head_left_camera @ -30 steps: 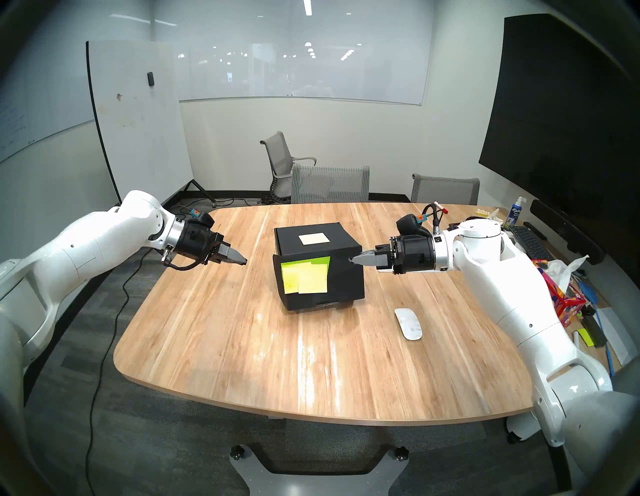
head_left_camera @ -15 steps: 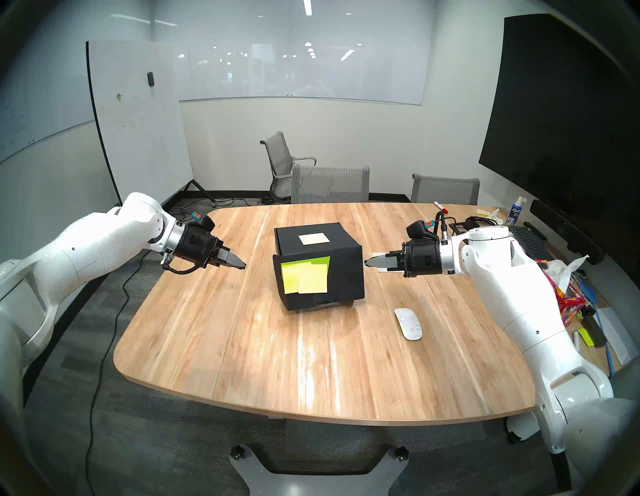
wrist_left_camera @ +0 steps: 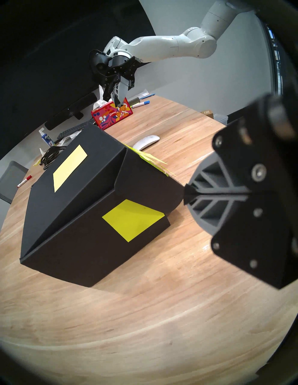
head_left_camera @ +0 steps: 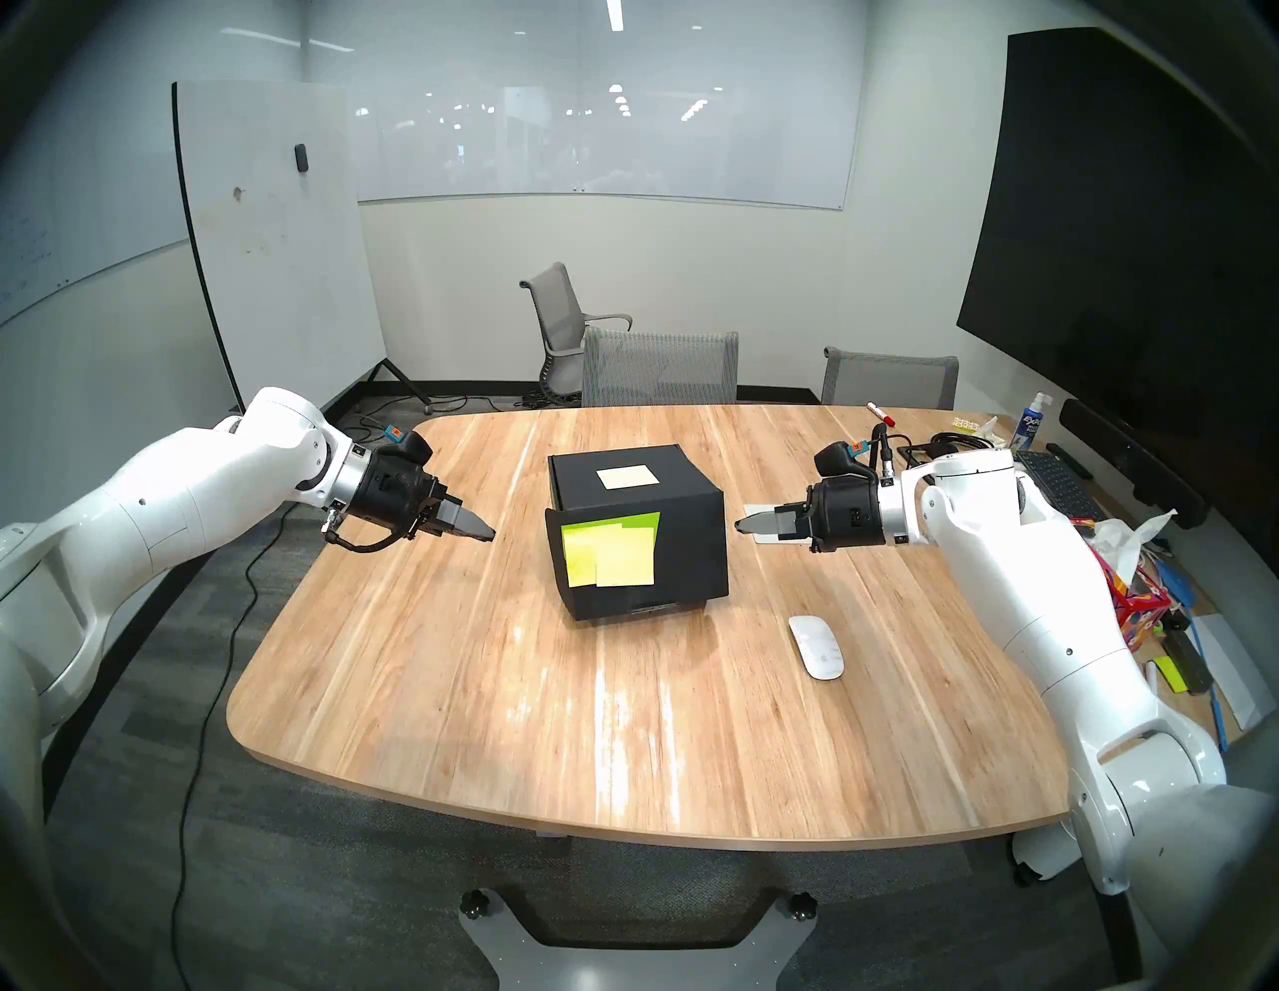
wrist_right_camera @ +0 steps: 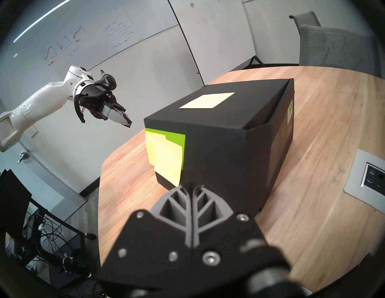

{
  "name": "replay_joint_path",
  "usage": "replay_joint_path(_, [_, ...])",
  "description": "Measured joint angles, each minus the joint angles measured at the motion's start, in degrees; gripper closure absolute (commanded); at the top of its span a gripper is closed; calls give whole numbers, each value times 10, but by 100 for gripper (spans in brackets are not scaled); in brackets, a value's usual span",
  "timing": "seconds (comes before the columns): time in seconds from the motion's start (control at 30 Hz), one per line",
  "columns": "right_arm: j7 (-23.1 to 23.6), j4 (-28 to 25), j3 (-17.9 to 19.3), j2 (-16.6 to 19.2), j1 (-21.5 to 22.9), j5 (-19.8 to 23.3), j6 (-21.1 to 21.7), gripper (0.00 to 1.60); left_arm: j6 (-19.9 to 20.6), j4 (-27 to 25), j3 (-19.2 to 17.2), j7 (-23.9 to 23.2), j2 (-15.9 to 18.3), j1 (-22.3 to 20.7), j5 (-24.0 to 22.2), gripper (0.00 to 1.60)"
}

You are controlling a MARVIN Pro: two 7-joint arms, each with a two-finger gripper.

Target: Open the box and place the mouse inside

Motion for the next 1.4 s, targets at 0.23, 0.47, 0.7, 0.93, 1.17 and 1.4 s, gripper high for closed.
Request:
replay_joint_path(0.23, [-5,0,4,0,-1,3,5,160,-2,-2,2,-2,1,1,0,160])
replay_joint_path(0.47, [-19,-21,24,-1,-24,14,19,160,-5,-2,3,-4,1,2,0,160])
replay_joint_path(0.7, [-38,-70,51,-1,-63,25,34,160,-9,-2,4,-8,1,3,0,160])
replay_joint_path(0.93, [-55,-128,78,-3,-109,37,52,160,-11,-2,6,-11,0,3,1,160])
replay_joint_path(1.17, [-82,-187,109,-9,-164,51,77,0,-13,-3,6,-11,0,3,1,160])
replay_joint_path(1.4, [-105,-240,129,-16,-219,59,91,0,-14,-3,7,-12,0,4,1,160])
